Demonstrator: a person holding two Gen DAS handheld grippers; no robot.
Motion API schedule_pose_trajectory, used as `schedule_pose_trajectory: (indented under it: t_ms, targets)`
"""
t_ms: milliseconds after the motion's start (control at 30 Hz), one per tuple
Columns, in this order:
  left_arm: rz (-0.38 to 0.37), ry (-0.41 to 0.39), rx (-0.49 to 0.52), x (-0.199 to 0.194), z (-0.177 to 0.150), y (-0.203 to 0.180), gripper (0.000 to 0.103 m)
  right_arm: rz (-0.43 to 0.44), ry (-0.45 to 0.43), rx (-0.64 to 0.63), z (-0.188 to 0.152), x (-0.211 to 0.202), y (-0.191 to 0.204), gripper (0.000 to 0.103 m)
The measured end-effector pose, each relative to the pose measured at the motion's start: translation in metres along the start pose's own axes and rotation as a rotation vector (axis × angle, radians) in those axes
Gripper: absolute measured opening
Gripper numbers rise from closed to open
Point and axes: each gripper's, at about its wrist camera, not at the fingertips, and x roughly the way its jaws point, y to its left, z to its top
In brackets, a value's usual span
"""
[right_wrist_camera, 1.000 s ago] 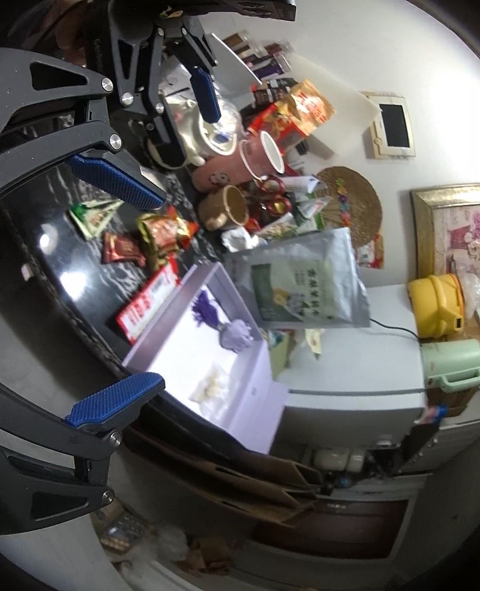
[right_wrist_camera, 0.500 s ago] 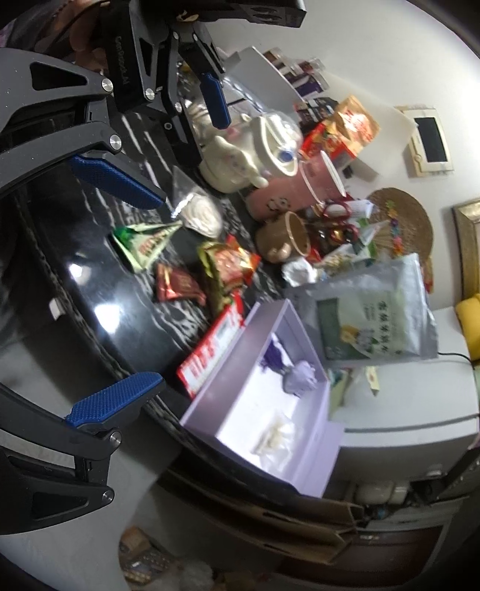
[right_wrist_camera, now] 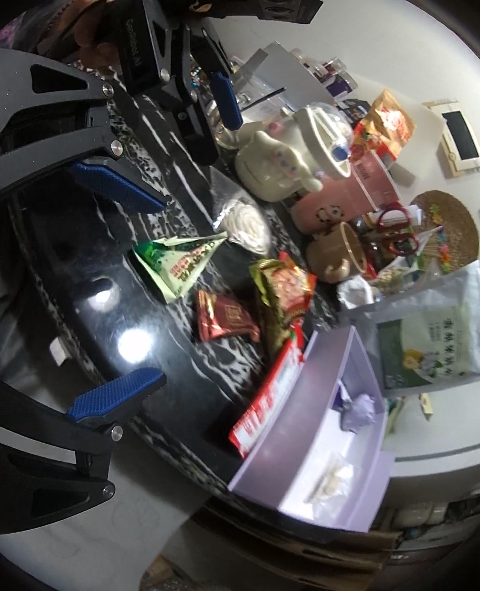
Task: Organize soft objects
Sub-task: 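Lower the right gripper onto the green triangular snack packet and close, then lift the green packet with the right gripper while left gripper grasps the Tious Cereal bag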
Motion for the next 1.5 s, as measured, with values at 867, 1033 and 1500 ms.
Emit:
schedule_pose_trajectory:
  t_ms: [867, 1033, 1500]
  targets:
    - [-0.082, 0.033, -0.018, 0.023, 0.017, 0.009, 0.08, -0.036, 0.059, -0.051, -0.001, 0.043, 0.012, 0.04]
    - [-0.107, 0.039, -0.008, 0.029, 0.023, -0.002, 0.08, -0.033, 0.016, 0.019, -0.002, 0.019, -0.005, 0.04]
    - [-0.166, 0.044, 0.051, 0.066, 0.063, -0.042, 0.08, -0.059, -0.057, 0.129, 0.01, -0.014, -0.053, 0.04]
